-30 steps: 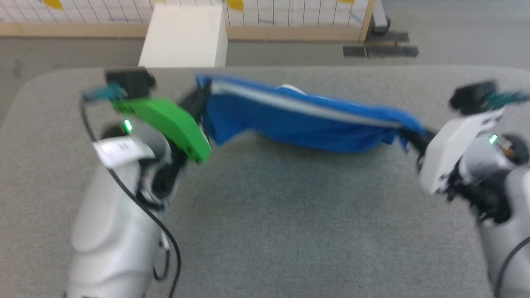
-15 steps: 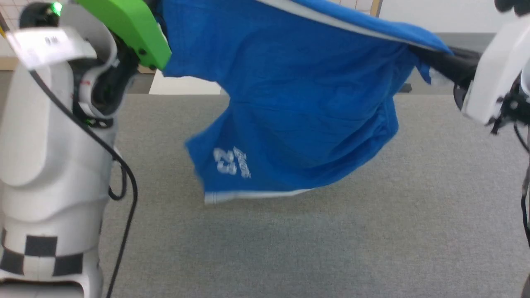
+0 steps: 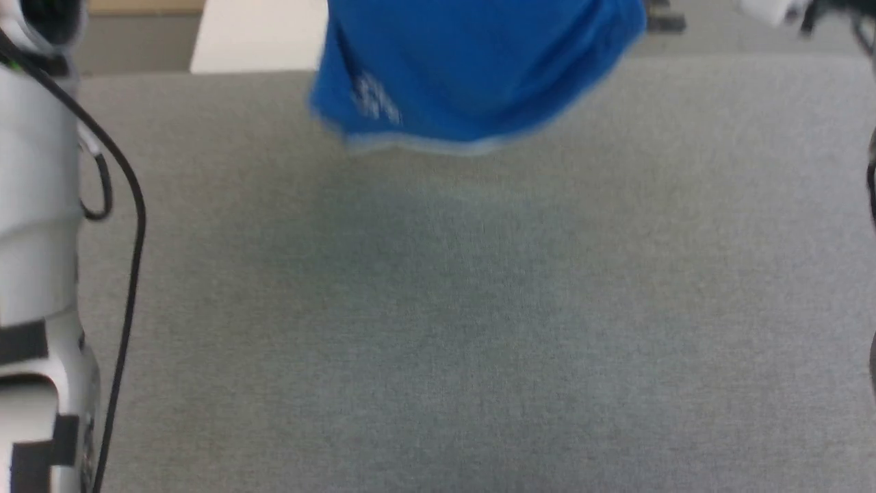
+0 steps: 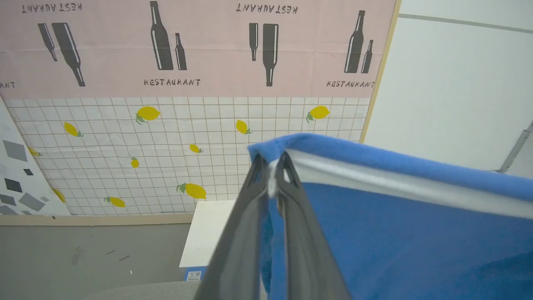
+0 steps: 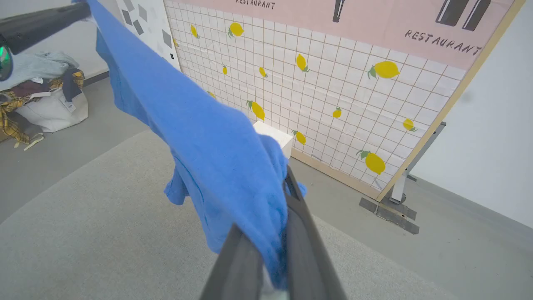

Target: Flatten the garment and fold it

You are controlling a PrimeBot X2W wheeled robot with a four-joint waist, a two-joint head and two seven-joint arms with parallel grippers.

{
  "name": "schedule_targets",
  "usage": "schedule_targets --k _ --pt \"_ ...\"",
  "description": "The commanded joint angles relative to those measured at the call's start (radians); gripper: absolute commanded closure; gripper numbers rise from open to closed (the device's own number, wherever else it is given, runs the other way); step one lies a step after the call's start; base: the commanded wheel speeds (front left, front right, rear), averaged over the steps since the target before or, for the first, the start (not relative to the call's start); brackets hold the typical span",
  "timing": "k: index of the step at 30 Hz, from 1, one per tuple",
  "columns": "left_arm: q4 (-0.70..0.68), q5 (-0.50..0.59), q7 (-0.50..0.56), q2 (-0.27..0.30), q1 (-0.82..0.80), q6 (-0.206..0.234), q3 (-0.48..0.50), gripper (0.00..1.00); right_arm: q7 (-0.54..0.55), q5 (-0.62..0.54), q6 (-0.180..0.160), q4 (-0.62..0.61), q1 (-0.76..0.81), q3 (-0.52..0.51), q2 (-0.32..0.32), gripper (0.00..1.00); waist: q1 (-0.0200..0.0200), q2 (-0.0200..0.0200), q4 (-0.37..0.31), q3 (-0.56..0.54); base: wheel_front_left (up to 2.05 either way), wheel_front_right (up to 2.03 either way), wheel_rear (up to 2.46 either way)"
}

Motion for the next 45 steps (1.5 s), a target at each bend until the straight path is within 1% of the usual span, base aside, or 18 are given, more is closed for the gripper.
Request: schedule_targets --k 1,5,8,10,14,17,20,23,27,30,32,33,36,40,42,45 --pt "0.011 0.018 -0.023 0.019 -0.037 0.011 0.009 1.0 -0.044 -0.018 -0.002 0.025 -0.051 0.006 -0.011 1.0 -0.0001 0.0 -0.024 0.145 0.0 0.0 0.0" --pt "0.032 0.031 -0.09 0.015 -0.089 0.008 0.012 1.0 -0.16 -0.051 -0.002 0.096 -0.151 0.058 -0.024 1.0 -0.0001 0.0 -0.015 0.208 0.0 0.0 0.0" --pt "0.047 0.022 -0.133 0.002 -0.083 -0.009 0.009 1.0 -0.223 -0.038 -0.002 0.133 -0.167 0.086 -0.036 1.0 -0.0001 0.0 -0.001 0.237 0.0 0.0 0.0" --pt "0.056 0.014 -0.156 -0.006 -0.058 -0.026 0.002 1.0 -0.248 -0.02 -0.002 0.146 -0.15 0.113 -0.057 1.0 -0.0001 0.0 0.009 0.25 0.0 0.0 0.0" --pt "0.061 -0.008 -0.21 -0.022 0.022 -0.061 -0.008 1.0 -0.287 0.039 -0.002 0.129 -0.064 0.176 -0.118 1.0 -0.0001 0.0 0.029 0.25 0.0 0.0 0.0" --pt "0.033 -0.034 -0.265 -0.042 0.12 -0.081 -0.008 1.0 -0.32 0.098 -0.002 0.084 0.038 0.202 -0.173 1.0 -0.0001 0.0 0.041 0.221 0.0 0.0 0.0" --pt "-0.03 -0.068 -0.304 -0.069 0.252 -0.08 -0.001 1.0 -0.35 0.137 -0.002 0.025 0.166 0.212 -0.234 1.0 -0.0001 0.0 0.048 0.177 0.0 0.0 0.0" --pt "-0.12 -0.092 -0.323 -0.086 0.433 -0.059 0.004 1.0 -0.372 0.175 -0.002 -0.046 0.342 0.199 -0.281 1.0 -0.0001 0.0 0.054 0.11 0.0 0.0 0.0" --pt "-0.232 -0.114 -0.295 -0.089 0.692 -0.014 0.0 1.0 -0.344 0.197 -0.002 -0.142 0.59 0.199 -0.319 1.0 -0.0001 0.0 0.051 0.019 0.0 0.0 0.0" --pt "-0.303 -0.129 -0.273 -0.095 0.875 0.037 0.006 1.0 -0.307 0.196 -0.002 -0.195 0.765 0.181 -0.321 1.0 -0.0001 0.0 0.051 -0.045 0.0 0.0 0.0" --pt "-0.349 -0.138 -0.251 -0.103 1.0 0.07 0.002 1.0 -0.271 0.181 -0.002 -0.226 0.888 0.147 -0.314 1.0 -0.0001 0.0 0.056 -0.084 0.0 0.0 0.0" --pt "-0.366 -0.142 -0.242 -0.106 1.048 0.086 0.001 1.0 -0.251 0.168 -0.002 -0.239 0.935 0.133 -0.31 1.0 -0.0001 0.0 0.058 -0.097 0.0 0.0 0.0" --pt "-0.407 -0.148 -0.219 -0.111 1.194 0.14 0.007 1.0 -0.183 0.134 -0.002 -0.275 1.083 0.074 -0.265 1.0 -0.0001 0.0 0.064 -0.131 0.0 0.0 0.0" --pt "-0.45 -0.142 -0.172 -0.099 1.34 0.206 0.014 1.0 -0.075 0.096 -0.002 -0.308 1.242 0.036 -0.2 1.0 -0.0001 0.0 0.068 -0.168 0.0 0.0 0.0" --pt "-0.483 -0.147 -0.146 -0.097 1.394 0.233 0.019 1.0 -0.018 0.097 -0.002 -0.322 1.303 0.021 -0.167 1.0 -0.0001 0.0 0.067 -0.18 0.0 0.0 0.0" --pt "-0.531 -0.149 -0.124 -0.09 1.443 0.258 0.027 1.0 0.053 0.095 -0.002 -0.349 1.354 0.003 -0.138 1.0 -0.0001 0.0 0.06 -0.19 0.0 0.0 0.0"
